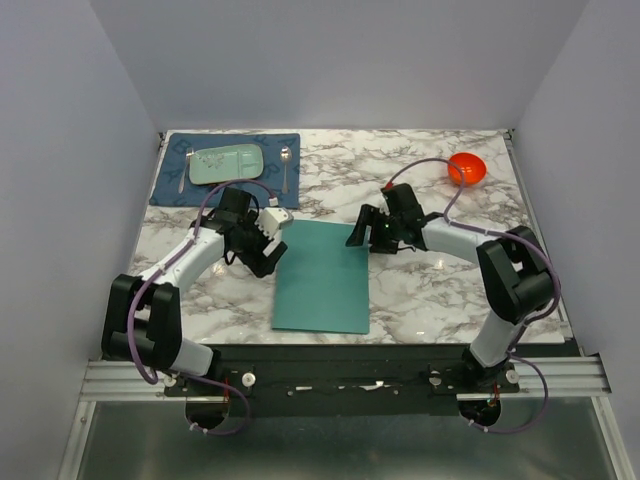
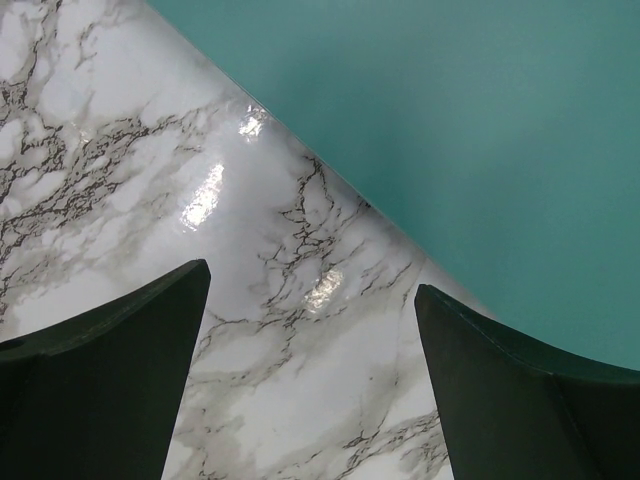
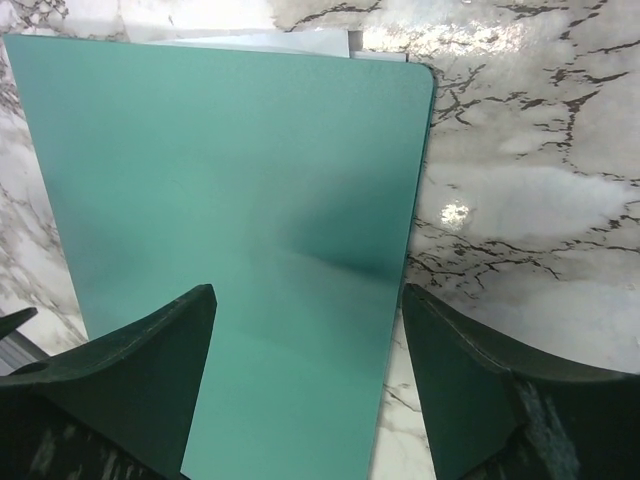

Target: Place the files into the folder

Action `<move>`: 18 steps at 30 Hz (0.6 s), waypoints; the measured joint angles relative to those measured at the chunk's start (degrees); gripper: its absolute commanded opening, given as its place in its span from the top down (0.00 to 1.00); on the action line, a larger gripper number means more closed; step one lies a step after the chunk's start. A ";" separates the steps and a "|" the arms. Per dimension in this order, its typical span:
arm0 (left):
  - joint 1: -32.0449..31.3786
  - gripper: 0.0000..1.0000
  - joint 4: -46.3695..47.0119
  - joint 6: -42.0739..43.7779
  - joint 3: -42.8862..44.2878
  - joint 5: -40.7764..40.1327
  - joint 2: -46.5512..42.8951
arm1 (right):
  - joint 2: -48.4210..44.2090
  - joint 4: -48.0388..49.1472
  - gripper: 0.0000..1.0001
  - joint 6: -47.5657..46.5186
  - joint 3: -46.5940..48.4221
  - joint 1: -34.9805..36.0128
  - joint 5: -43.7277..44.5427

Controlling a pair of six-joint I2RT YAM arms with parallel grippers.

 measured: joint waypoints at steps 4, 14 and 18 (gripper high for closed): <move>0.00 0.01 -0.11 -1.84 0.20 -0.04 -2.01 | -3.82 -1.92 0.03 -2.49 0.07 0.33 0.92; 0.61 0.01 -0.52 -8.04 3.69 0.28 -10.27 | -26.51 -4.00 0.00 -8.85 -0.17 4.20 2.29; 1.36 0.01 -0.68 -9.70 3.65 0.28 -11.74 | -31.89 -4.11 0.00 -10.25 -2.71 5.29 3.32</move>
